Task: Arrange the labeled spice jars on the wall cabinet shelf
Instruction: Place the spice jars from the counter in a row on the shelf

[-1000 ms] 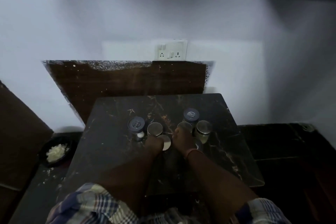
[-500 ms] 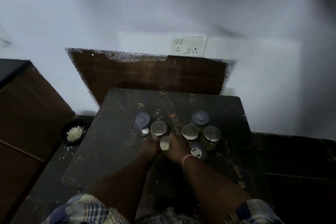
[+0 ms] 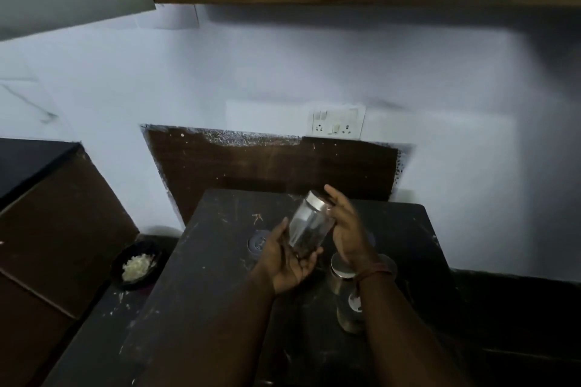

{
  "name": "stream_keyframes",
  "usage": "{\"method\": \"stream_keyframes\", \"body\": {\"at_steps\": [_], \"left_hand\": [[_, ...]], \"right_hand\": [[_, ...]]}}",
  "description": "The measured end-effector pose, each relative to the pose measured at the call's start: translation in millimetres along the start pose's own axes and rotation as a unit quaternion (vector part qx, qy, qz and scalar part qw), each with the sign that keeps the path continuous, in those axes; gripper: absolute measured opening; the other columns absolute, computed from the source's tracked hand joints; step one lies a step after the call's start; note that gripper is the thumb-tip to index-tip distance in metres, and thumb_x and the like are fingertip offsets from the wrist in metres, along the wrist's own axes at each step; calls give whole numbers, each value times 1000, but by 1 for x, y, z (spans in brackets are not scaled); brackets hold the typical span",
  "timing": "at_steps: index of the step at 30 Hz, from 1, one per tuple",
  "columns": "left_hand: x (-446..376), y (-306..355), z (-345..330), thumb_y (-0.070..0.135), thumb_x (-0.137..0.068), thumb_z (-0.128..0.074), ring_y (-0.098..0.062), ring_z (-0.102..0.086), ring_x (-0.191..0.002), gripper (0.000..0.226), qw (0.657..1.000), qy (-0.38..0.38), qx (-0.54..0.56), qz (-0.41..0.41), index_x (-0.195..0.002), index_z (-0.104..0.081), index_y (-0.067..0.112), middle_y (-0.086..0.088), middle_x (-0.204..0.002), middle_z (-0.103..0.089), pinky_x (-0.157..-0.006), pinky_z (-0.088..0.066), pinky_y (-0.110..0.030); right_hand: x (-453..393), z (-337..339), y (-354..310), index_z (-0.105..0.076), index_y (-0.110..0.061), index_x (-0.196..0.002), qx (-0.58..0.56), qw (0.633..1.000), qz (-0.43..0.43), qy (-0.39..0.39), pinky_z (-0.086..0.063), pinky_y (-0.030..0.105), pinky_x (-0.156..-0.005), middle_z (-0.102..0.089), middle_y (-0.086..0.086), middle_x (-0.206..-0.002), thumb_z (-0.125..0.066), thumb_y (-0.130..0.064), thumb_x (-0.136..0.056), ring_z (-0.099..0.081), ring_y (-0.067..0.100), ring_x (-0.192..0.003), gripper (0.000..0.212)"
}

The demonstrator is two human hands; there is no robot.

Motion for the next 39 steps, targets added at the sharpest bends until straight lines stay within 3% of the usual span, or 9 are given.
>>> {"method": "stream_keyframes", "body": {"at_steps": [4,7,10,14,18,22,25,28,39], "left_hand": [[10,40,-21,30,-90,-73,-38,-65,-123,53,992,-55,37,-110,-136,-61,7,-24,-138,-62,-100,-54,-49],[21,67,-39,16,-87,-71,-36,-66,-118,49,977,-73,15,-201,-133,-61,2,-24,-137,-62,-100,-55,-47],[31,92,-51,1,-78,-66,-32,-67,-104,51,958,-60,2,-280,-128,-56,7,-24,-126,-61,-84,-59,-40],[54,119,-68,5,-73,-70,-28,-68,-95,53,933,-45,-61,-351,-124,-56,13,-15,-109,-69,-74,-57,-37],[80,152,-88,24,-87,-68,-27,-68,-84,40,916,-27,-156,-370,-117,-58,-1,-16,-97,-69,-68,-56,-36],[100,178,-115,29,-102,-55,-43,-67,-110,36,877,-46,-329,-346,-125,-65,4,-24,-121,-71,-96,-52,-56],[111,183,-124,30,-100,-60,-29,-71,-115,30,856,-58,-390,-334,-126,-69,16,-8,-118,-76,-105,-52,-51],[118,188,-125,27,-98,-65,-26,-70,-118,34,855,-53,-382,-346,-130,-66,16,-6,-120,-76,-107,-52,-47],[148,223,-147,17,-96,-68,-25,-74,-108,31,853,-27,-322,-411,-127,-68,14,-7,-114,-78,-100,-57,-48]], "right_hand": [[6,-20,-17,-40,-32,-154,9,1000,14,21,-60,23,-74,-60,1,-140,-69,-26,-91,-72,15,-106,69],[16,-42,-21,-22,-37,-159,37,998,11,41,-58,32,-83,-54,-8,-140,-73,-36,-91,-65,12,-111,85],[24,-65,-32,-50,-28,-143,54,997,44,41,-56,49,-101,-69,-1,-133,-71,-31,-94,-70,22,-115,53],[29,-86,-58,-59,-17,-133,27,996,76,38,-53,51,-105,-72,11,-125,-65,-17,-98,-70,28,-117,35],[27,-97,-83,-59,-9,-133,-22,994,100,26,-57,35,-91,-72,16,-124,-57,-5,-100,-72,21,-106,34],[30,-107,-95,-57,-9,-138,-6,993,115,20,-54,45,-99,-71,14,-128,-56,-6,-100,-67,30,-118,38],[31,-110,-105,-57,-7,-139,9,990,134,35,-53,47,-98,-70,16,-129,-54,-6,-101,-65,32,-119,39],[34,-116,-115,-60,-10,-137,32,987,149,43,-55,39,-89,-73,11,-125,-53,-11,-102,-67,30,-117,36],[42,-158,-153,-62,-22,-136,115,977,177,32,-56,35,-100,-76,-2,-122,-52,-28,-106,-71,16,-115,32]]}}
Point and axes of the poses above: each hand's wrist, its own x-axis away from the middle knuckle, its own z-axis out of the back of the hand, y = z × x, the point moved 9 cm from there along -x, towards the middle knuckle
